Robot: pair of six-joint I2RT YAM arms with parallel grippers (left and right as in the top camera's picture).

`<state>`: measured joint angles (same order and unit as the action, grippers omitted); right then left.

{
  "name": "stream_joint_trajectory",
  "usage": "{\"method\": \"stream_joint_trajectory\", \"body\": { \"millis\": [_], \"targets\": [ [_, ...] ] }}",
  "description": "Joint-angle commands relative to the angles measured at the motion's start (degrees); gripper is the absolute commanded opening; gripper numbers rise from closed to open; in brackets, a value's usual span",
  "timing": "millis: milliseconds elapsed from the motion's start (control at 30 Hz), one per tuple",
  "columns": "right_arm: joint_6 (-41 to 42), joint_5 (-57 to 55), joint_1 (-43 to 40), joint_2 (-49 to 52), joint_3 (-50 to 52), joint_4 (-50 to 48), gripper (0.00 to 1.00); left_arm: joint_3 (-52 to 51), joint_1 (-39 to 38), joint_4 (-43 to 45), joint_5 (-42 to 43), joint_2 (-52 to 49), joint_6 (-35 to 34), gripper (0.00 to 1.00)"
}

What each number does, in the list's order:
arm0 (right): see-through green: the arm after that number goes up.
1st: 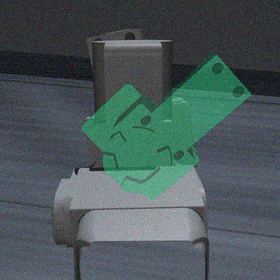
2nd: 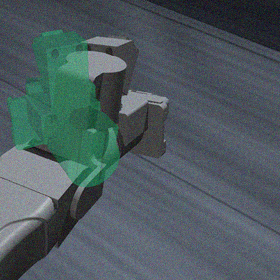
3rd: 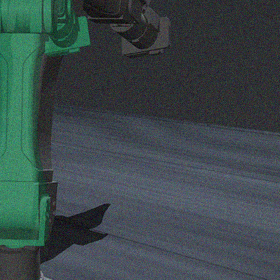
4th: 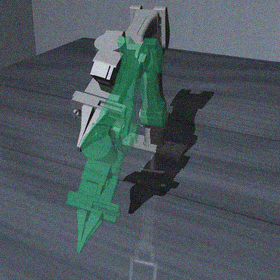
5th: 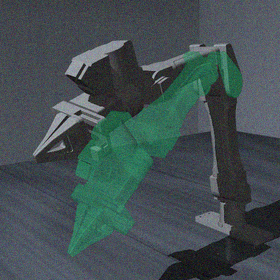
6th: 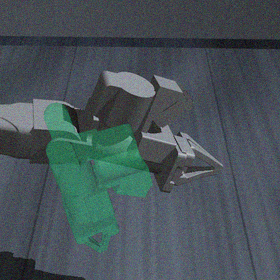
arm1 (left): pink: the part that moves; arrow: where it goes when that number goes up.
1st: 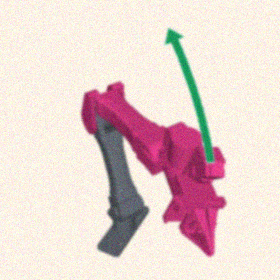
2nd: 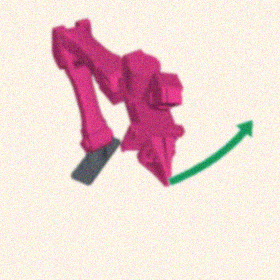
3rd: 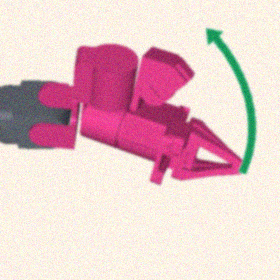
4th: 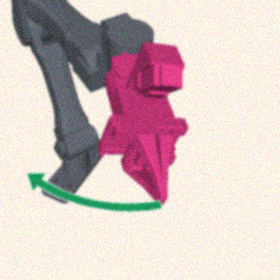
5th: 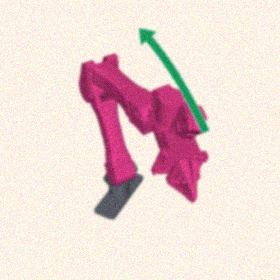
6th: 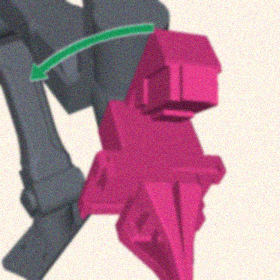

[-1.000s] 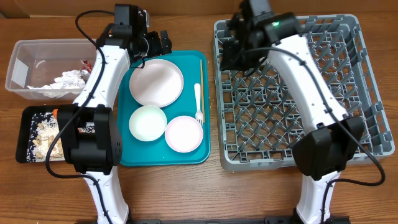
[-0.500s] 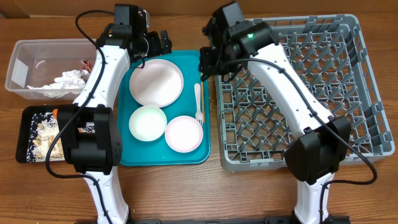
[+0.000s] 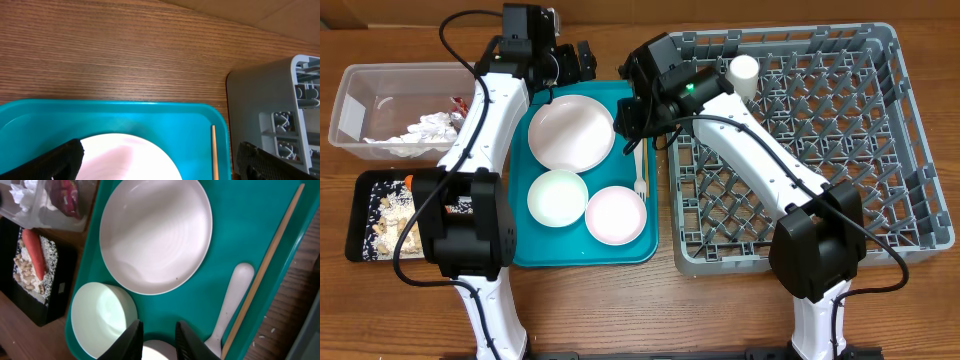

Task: Sort waste into correct bins and load items into the dishwasher rack
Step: 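Raise the right gripper and swing it left toward the teal tray, then lower the left gripper onto the pale pink plate rim and grasp it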

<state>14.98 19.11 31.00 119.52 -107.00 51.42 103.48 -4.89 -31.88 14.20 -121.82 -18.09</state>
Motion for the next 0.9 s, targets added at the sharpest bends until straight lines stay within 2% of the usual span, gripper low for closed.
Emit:
{"method": "stream_joint_trajectory", "body": {
  "millis": [0, 267, 400, 633, 733, 867],
  "targets": [
    [0.24, -0.17, 0.11, 0.20, 1.92, -2.12, 0.25, 0.28, -0.39, -0.83, 1.09, 0.33, -0.33, 1.00],
    [0.24, -0.17, 0.11, 0.20, 2.75, -4.24, 0.25, 0.94, 2.73, -2.49, -0.76, 7.13, -0.15, 1.00],
    [0.28, -0.20, 0.13, 0.20, 2.75, -4.66, 0.25, 0.94, 5.35, -7.48, -7.91, 14.97, -0.13, 1.00],
    [0.26, -0.20, 0.68, 0.20, 2.75, -5.64, 0.29, 0.94, 11.06, -23.91, -24.41, 29.27, -0.13, 1.00],
    [0.26, -0.22, 1.25, 0.20, 2.75, -5.75, 0.30, 0.94, 12.90, -34.23, -24.37, 32.46, -0.20, 1.00],
    [0.26, -0.20, 1.95, 0.20, 2.75, -5.62, 0.30, 0.87, 13.22, -42.82, -22.45, 33.07, -0.17, 1.00]
  ]
}}
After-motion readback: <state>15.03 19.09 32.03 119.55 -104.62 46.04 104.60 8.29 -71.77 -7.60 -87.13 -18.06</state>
